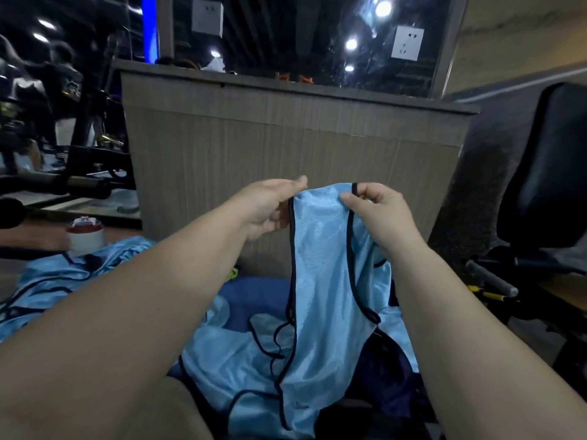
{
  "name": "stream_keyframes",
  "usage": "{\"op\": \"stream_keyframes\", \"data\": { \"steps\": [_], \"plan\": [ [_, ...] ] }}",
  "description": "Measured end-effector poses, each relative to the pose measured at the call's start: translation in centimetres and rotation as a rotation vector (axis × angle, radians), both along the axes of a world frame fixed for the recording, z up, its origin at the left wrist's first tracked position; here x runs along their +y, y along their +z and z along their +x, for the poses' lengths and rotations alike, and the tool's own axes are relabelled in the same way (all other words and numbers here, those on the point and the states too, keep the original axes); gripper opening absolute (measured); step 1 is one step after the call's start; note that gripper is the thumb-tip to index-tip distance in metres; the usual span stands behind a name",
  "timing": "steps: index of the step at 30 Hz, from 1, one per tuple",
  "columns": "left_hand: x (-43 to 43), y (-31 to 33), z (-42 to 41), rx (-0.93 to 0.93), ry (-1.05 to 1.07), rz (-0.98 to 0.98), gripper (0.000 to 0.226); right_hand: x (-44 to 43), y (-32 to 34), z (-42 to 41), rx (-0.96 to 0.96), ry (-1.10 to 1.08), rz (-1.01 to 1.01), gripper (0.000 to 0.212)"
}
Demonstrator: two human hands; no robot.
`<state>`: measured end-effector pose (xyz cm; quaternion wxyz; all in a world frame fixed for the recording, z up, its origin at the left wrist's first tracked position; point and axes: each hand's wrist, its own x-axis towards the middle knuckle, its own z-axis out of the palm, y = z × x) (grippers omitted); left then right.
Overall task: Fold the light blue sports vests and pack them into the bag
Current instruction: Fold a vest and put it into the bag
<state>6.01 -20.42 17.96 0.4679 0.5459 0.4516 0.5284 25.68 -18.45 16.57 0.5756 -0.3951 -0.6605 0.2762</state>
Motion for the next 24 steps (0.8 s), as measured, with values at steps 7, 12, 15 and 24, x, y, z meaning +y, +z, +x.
{"op": "stream_keyframes", "data": {
  "steps": [7,12,15,24],
  "plan": [
    [-1.5,2.3,0.1,0.042,0.078,0.123,0.031,-2.1,1.9,0.0,0.025,0.014,0.048,0.006],
    [-2.6,4.4,0.2,0.033,0.083,0.218,0.038,-3.2,3.7,0.1,0.066,0.026,0.091,0.011],
    [-3.3,4.7,-0.1,0.173,0.078,0.278,0.017,-3.6,4.2,0.2,0.067,0.002,0.109,0.009],
    [-3.9,5.3,-0.2,0.517,0.238,0.454,0.010,-4.1,4.7,0.9,0.101,-0.031,0.166,0.008]
  ]
}}
